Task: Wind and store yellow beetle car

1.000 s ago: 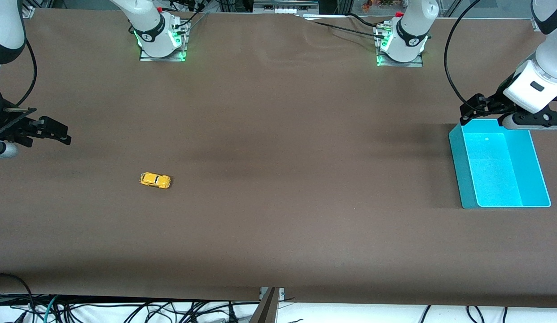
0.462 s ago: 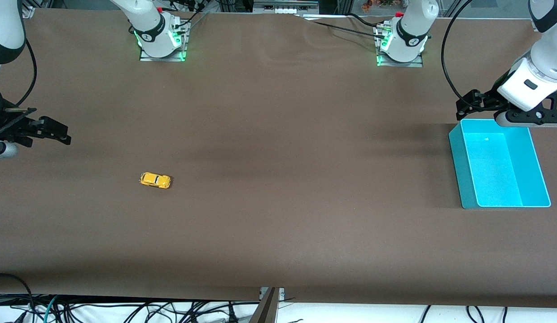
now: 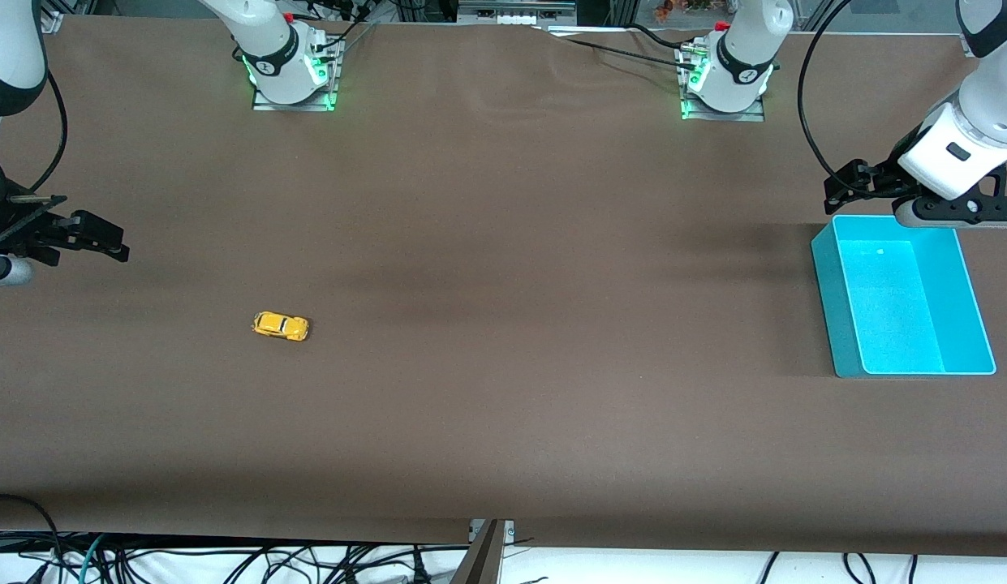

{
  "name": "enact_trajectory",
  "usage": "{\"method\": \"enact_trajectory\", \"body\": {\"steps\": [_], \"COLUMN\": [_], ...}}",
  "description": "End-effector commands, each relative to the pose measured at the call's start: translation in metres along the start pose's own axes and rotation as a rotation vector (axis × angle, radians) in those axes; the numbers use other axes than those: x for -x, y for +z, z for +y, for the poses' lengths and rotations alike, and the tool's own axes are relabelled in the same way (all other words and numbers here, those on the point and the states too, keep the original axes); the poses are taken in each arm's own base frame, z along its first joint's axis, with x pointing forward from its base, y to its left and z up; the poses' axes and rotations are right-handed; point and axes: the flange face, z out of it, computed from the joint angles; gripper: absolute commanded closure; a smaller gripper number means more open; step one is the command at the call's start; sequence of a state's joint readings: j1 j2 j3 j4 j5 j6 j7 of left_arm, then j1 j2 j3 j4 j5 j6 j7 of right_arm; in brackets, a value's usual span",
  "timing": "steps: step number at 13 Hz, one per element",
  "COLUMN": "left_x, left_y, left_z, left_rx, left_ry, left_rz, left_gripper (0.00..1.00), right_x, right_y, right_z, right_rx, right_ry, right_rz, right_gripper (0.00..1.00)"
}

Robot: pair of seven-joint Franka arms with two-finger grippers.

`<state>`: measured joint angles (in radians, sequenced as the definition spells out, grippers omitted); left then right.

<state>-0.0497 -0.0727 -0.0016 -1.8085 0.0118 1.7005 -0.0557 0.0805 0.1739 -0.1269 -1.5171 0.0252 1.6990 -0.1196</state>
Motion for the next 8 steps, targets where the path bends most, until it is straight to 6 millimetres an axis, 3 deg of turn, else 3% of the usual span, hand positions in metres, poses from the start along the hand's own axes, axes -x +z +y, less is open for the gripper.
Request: {"method": "enact_trajectory", "body": {"steps": [1, 6, 8], "left_x": [0.005, 0.005, 0.006], "left_y": [-0.007, -0.007, -0.007], "left_z": [0.001, 0.002, 0.002], "left_rx": [-0.016, -0.016, -0.016], "left_ry": [-0.004, -0.002, -0.003], "left_rz": [-0.007, -0.007, -0.010], "left_gripper": [0.00, 0.00, 0.00], "right_x": [0.000, 0.002, -0.001], "right_y": [0.006, 0.031, 0.040], "right_z": [-0.004, -0.018, -0.025], "right_rx": [-0.001, -0.015, -0.022], "right_ry": [-0.004, -0.033, -0.164], "right_rz": [-0.025, -0.132, -0.148], "right_gripper": [0.00, 0.00, 0.00]}}
